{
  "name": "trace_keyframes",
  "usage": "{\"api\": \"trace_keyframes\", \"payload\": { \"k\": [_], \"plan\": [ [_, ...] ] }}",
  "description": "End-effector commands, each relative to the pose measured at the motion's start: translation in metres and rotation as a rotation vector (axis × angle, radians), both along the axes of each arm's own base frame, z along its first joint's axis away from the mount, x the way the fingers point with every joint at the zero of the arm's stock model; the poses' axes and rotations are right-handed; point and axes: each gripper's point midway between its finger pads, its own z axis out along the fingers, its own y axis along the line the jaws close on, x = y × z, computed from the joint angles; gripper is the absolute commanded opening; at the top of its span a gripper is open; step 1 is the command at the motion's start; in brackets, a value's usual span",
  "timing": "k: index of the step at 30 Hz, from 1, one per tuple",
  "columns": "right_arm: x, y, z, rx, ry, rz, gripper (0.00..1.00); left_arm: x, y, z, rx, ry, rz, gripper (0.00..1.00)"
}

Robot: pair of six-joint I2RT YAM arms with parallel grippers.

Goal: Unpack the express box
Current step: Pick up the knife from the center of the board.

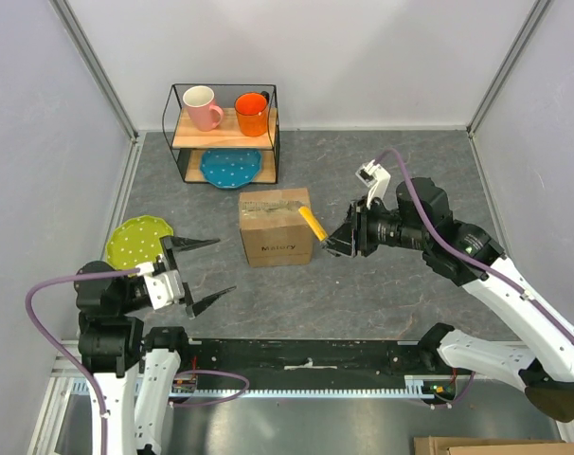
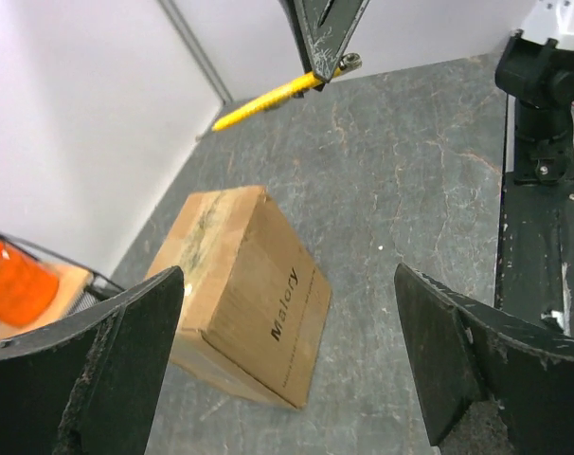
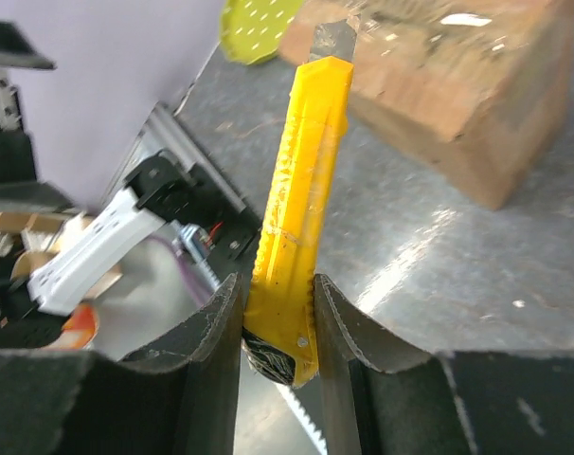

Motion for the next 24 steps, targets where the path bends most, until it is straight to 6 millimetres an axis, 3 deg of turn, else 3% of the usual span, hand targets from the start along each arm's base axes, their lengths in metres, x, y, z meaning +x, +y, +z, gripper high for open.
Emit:
{"api": "trace_keyframes", "payload": {
  "k": [1,6,15,24],
  "plan": [
    [-0.040,0.013,0.018,0.076,0.096,0.190,0.08,-0.015,-0.009,0.005,0.058,-0.215,-0.145,0.97],
    [-0.043,0.024,0.016,0.104,0.206,0.209,0.05,-0.012,-0.011,-0.003,0.084,-0.283,-0.207,0.96],
    [-0.040,0.053,0.012,0.130,0.250,0.243,0.04,0.043,-0.010,0.001,0.081,-0.219,-0.191,0.90],
    [-0.026,0.086,0.018,0.134,0.254,0.270,0.02,0.074,-0.030,-0.008,0.082,-0.208,-0.217,0.92]
  ]
}}
